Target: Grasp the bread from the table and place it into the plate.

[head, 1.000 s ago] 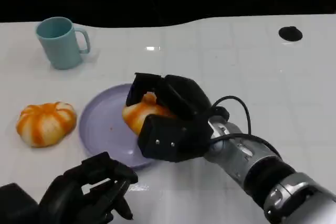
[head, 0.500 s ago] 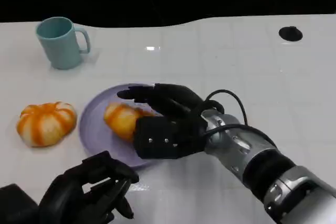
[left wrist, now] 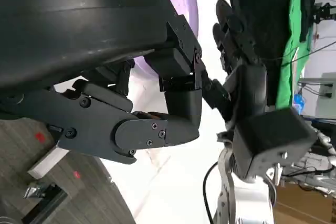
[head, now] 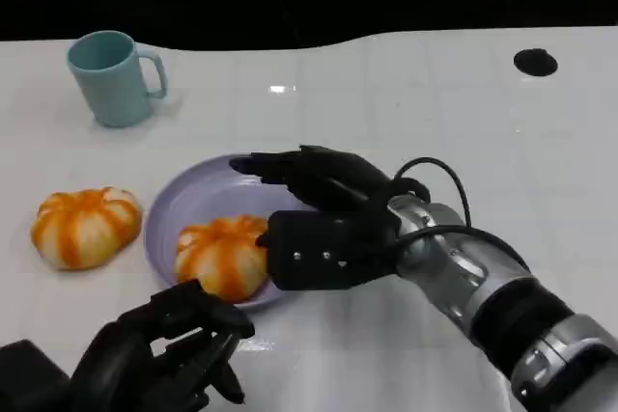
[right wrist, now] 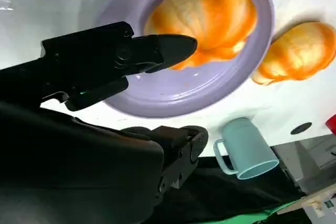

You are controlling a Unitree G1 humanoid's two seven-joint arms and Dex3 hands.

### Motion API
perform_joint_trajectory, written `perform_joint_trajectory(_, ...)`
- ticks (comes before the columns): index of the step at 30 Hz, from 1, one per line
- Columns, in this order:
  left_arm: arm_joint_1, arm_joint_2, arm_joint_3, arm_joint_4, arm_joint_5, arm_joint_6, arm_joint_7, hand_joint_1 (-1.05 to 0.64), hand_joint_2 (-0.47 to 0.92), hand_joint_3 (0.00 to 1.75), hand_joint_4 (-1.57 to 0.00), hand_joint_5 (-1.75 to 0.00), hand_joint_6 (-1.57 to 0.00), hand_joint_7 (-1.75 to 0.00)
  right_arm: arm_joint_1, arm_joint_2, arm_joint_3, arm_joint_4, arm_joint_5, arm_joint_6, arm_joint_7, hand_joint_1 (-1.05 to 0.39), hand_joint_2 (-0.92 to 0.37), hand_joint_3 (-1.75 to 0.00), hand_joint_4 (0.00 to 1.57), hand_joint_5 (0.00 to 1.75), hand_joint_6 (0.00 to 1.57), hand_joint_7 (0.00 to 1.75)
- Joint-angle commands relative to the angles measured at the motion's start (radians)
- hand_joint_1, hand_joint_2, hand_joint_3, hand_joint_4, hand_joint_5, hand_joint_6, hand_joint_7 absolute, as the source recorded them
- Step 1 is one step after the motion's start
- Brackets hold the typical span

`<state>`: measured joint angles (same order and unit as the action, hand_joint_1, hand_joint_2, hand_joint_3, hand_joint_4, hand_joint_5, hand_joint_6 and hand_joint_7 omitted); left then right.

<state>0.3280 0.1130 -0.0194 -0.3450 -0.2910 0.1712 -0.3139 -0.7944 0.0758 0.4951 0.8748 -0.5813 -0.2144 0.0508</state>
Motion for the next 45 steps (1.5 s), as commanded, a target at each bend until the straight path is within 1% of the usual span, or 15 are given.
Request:
perform_joint_trajectory(1,0.003,0.013,0.006,0.008,0.002,-0.014,-0.008,-0.43,0.92,0.44,-0.69,-1.63,-0.71,-1.22,0.059,-0.055,-0.009,-0.1,0.016,-0.015,0.015,-0.66,-0.92,-0.24,0.03,0.3,0.25,0.01)
perform_joint_trajectory(5,0.001,0.012,0.006,0.008,-0.002,-0.008,-0.008,-0.43,0.92,0.43,-0.69,-1.63,-0.71,-1.22,0.131,-0.105,-0.023,-0.214,0.028,-0.032,0.023,-0.65,-0.92,-0.23,0.07,0.35,0.28,0.02)
perform_joint_trajectory(6,0.0,0.012,0.006,0.009,-0.003,-0.008,-0.008,-0.43,0.92,0.43,-0.69,-1.63,-0.71,-1.22,0.147,-0.115,-0.028,-0.238,0.031,-0.039,0.021,-0.65,-0.92,-0.22,0.04,0.5,0.3,0.03)
perform_joint_trajectory(7,-0.001,0.011,0.007,0.011,-0.003,-0.01,-0.008,-0.43,0.92,0.43,-0.7,-1.63,-0.71,-1.22,0.165,-0.125,-0.034,-0.262,0.038,-0.047,0.021,-0.65,-0.92,-0.21,0.03,0.58,0.32,0.03)
perform_joint_trajectory(11,-0.001,0.009,0.006,0.006,-0.01,0.002,-0.005,-0.43,0.92,0.43,-0.7,-1.63,-0.71,-1.23,0.257,-0.171,-0.075,-0.375,0.093,-0.088,0.033,-0.61,-0.92,-0.2,0.09,0.71,0.4,0.07)
perform_joint_trajectory(15,0.0,0.01,0.004,0.008,-0.004,-0.008,-0.007,-0.43,0.92,0.43,-0.69,-1.63,-0.71,-1.22,0.35,-0.204,-0.117,-0.478,0.15,-0.117,0.04,-0.56,-0.92,-0.21,0.26,0.81,0.53,0.13)
perform_joint_trajectory(19,0.0,0.012,0.006,0.004,-0.011,0.001,-0.008,-0.43,0.92,0.43,-0.69,-1.64,-0.7,-1.23,0.465,-0.22,-0.172,-0.583,0.222,-0.17,0.026,-0.41,-0.92,-0.17,0.54,1.09,0.78,0.3)
perform_joint_trajectory(20,0.0,0.012,0.007,0.004,-0.012,0.002,-0.008,-0.43,0.92,0.43,-0.69,-1.64,-0.7,-1.23,0.484,-0.222,-0.182,-0.599,0.236,-0.181,0.027,-0.39,-0.92,-0.17,0.57,1.15,0.8,0.35)
perform_joint_trajectory(22,0.0,0.012,0.009,0.004,-0.02,0.008,-0.009,-0.43,0.92,0.43,-0.69,-1.64,-0.7,-1.23,0.528,-0.227,-0.201,-0.636,0.266,-0.192,0.036,-0.35,-0.87,-0.28,0.59,1.3,0.77,0.58)
perform_joint_trajectory(23,0.0,0.014,0.009,0.005,-0.02,0.007,-0.011,-0.43,0.92,0.43,-0.69,-1.64,-0.7,-1.23,0.55,-0.231,-0.211,-0.654,0.281,-0.198,0.042,-0.32,-0.75,-0.52,0.6,1.38,0.73,0.77)
perform_joint_trajectory(25,-0.002,0.015,0.008,0.004,-0.019,0.009,-0.01,-0.44,0.92,0.43,-0.68,-1.65,-0.7,-1.24,0.585,-0.239,-0.225,-0.683,0.305,-0.204,0.055,-0.28,-0.57,-0.86,0.65,1.45,0.72,0.91)
perform_joint_trajectory(28,-0.002,0.013,0.008,0.003,-0.019,0.009,-0.007,-0.43,0.92,0.42,-0.69,-1.65,-0.7,-1.24,0.628,-0.25,-0.247,-0.71,0.345,-0.232,0.071,-0.25,-0.5,-1.05,0.7,1.55,0.75,1.06)
perform_joint_trajectory(31,-0.002,0.014,0.009,0.003,-0.021,0.012,-0.008,-0.43,0.92,0.42,-0.69,-1.65,-0.7,-1.24,0.665,-0.267,-0.266,-0.743,0.356,-0.248,0.078,-0.23,-0.46,-1.15,0.72,1.7,0.76,1.21)
perform_joint_trajectory(35,-0.004,0.014,0.009,0.007,-0.018,0.011,-0.006,-0.44,0.92,0.42,-0.69,-1.65,-0.71,-1.23,0.725,-0.289,-0.295,-0.824,0.361,-0.215,0.094,-0.22,-0.4,-1.26,0.82,1.74,0.78,1.35)
perform_joint_trajectory(45,-0.012,0.014,0.014,0.005,-0.024,0.026,-0.009,-0.43,0.92,0.42,-0.69,-1.64,-0.7,-1.22,0.884,-0.363,-0.367,-0.992,0.351,-0.128,0.132,-0.22,-0.38,-1.33,0.82,1.75,0.78,1.4)
